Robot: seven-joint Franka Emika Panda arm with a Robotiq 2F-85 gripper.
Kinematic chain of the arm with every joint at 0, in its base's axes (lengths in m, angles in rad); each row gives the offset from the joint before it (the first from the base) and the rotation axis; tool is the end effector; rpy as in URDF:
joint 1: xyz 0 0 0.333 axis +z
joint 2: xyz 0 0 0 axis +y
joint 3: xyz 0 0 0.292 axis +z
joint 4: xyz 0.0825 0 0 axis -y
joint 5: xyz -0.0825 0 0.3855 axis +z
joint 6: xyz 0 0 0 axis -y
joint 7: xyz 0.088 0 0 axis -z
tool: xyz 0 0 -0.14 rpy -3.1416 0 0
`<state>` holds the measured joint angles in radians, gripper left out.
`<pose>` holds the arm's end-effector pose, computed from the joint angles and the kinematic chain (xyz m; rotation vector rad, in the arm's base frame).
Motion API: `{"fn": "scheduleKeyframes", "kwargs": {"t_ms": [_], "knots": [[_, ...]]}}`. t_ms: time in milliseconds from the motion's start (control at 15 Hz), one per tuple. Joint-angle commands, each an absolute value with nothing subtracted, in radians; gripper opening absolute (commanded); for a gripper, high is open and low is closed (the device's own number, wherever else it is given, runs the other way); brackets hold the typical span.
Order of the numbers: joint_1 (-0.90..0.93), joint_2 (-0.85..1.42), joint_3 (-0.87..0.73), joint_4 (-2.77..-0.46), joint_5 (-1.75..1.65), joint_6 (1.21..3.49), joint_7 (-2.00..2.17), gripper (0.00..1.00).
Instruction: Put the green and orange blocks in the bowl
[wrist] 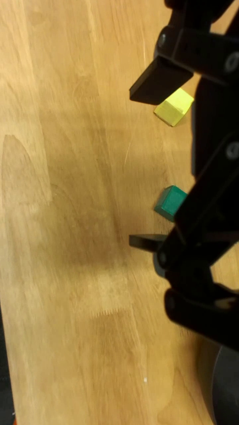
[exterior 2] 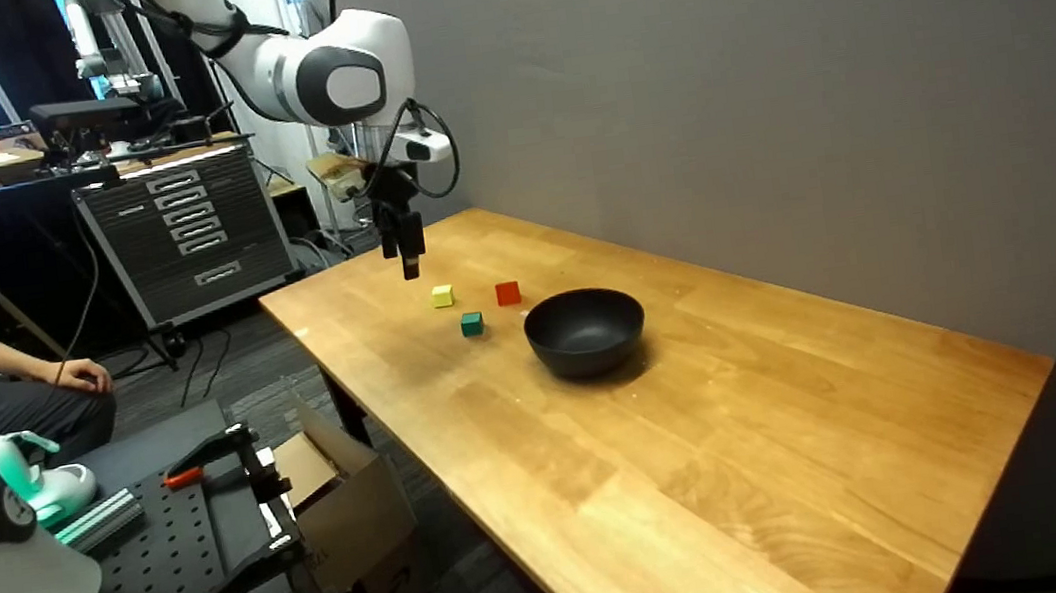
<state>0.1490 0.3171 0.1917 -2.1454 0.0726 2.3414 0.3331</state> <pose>0.5136 0.1887 0.1904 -3.0681 0.0797 0.2248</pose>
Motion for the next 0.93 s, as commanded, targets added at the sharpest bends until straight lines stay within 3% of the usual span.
{"fn": "scheduleKeyframes", "kwargs": {"t_ms": [0,867], "knots": [[0.194,0.431,0.148,-2.041,0.061,2.363,0.357,1.0],[0.339,0.636,-0.023,-1.927,-0.07,2.478,0.549,1.0]]}}
